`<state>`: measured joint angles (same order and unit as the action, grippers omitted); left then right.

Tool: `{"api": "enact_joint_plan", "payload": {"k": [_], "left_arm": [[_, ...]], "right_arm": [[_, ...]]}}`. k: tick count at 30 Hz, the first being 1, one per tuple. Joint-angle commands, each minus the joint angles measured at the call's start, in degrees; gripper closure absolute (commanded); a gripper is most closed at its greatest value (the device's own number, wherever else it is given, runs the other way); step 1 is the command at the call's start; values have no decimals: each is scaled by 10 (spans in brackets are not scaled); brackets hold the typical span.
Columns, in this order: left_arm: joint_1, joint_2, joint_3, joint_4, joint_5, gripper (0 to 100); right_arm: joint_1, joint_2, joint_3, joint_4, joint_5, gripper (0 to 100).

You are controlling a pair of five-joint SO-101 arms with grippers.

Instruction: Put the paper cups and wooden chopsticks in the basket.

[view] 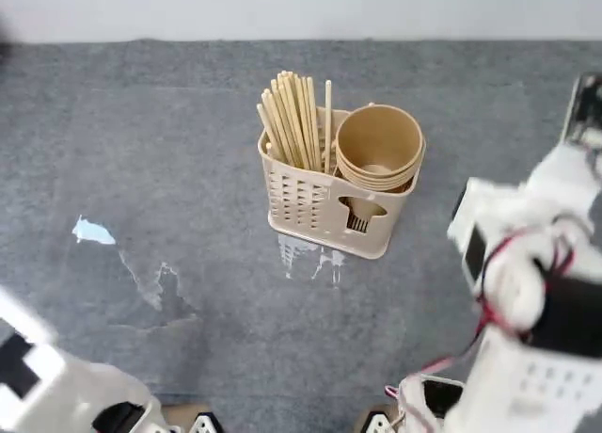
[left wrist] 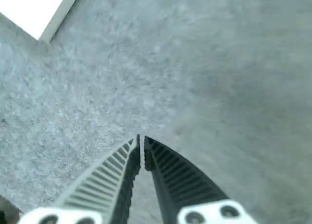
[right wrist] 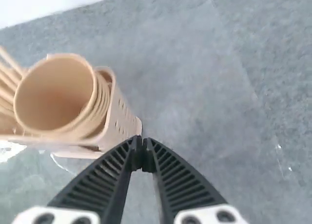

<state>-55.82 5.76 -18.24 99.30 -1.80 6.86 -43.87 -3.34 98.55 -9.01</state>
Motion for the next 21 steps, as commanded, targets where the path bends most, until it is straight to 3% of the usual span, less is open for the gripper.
{"api": "enact_joint_plan", "payload": {"k": [1,7,13,21], "left_arm": [[49,-119,40,11,5,987],[149,-280,143,1,9,987],[257,-451,273,-43,12,987],[389,-698,499,-146,103,987]], "right_arm": [[-12,-97,97,-42,16,991],[-28,-215,259,-139,17,991],[-83,-286,348,-153,17,991],[-137,-340,506,-201,15,991]]}}
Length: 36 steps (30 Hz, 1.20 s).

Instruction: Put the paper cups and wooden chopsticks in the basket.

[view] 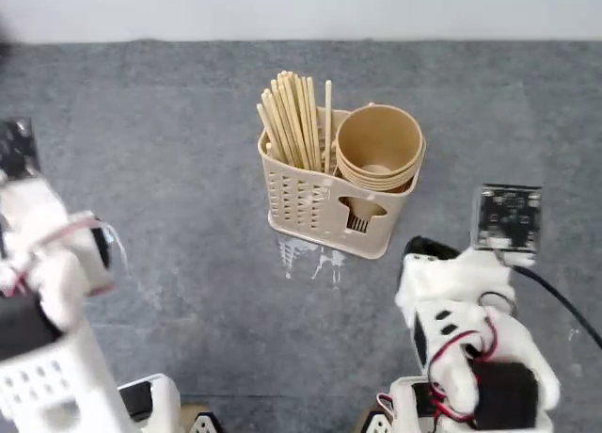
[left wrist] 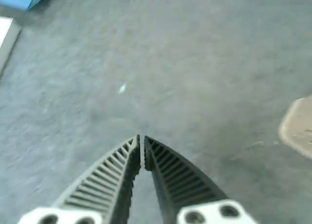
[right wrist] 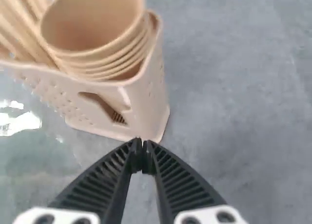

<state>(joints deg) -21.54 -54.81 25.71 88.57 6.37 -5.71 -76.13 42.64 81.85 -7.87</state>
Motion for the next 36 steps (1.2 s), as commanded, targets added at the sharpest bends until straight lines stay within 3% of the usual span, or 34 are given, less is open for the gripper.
{"api": "enact_joint_plan", "payload": {"k": [1,8,15,24,30,36], "left_arm": [[63,-121,89,-49,21,987],[149,-313,287,-96,23,987],[192,-495,448,-110,23,987],[200,-490,598,-181,21,987],[197,-495,701,-271,19,987],[196,-495,707,-257,20,987]], "right_arm": [[-11,-27,74,-50,4,991],[-11,-140,251,-121,4,991],[-12,-286,412,-161,7,991],[-11,-279,527,-196,47,990],[-6,-278,538,-189,84,990],[-6,-278,538,-148,86,990]]}}
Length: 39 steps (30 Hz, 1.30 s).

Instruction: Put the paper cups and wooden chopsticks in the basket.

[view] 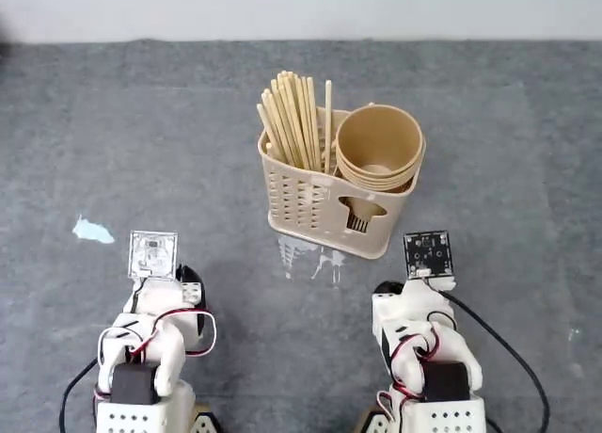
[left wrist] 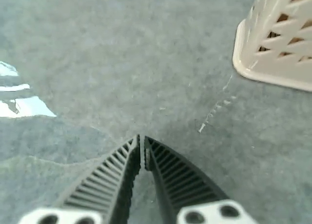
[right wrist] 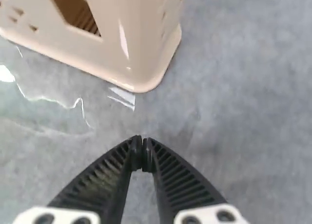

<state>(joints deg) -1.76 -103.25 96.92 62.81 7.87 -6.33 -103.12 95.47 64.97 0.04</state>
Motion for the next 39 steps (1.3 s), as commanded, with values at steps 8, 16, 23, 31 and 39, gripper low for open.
{"api": "enact_joint_plan", "payload": {"k": [8,16,23,31,39], "left_arm": [[-1,-11,-5,76,7,987],[-1,-11,-5,96,7,987],[-1,-11,-5,96,7,987],[-1,-11,-5,96,7,987],[-1,-11,-5,96,7,987]], "right_arm": [[0,-8,10,93,6,990],[0,-8,10,101,4,987],[-1,-8,10,101,4,989],[-1,-8,10,101,4,989],[-1,-8,10,101,4,989]]}}
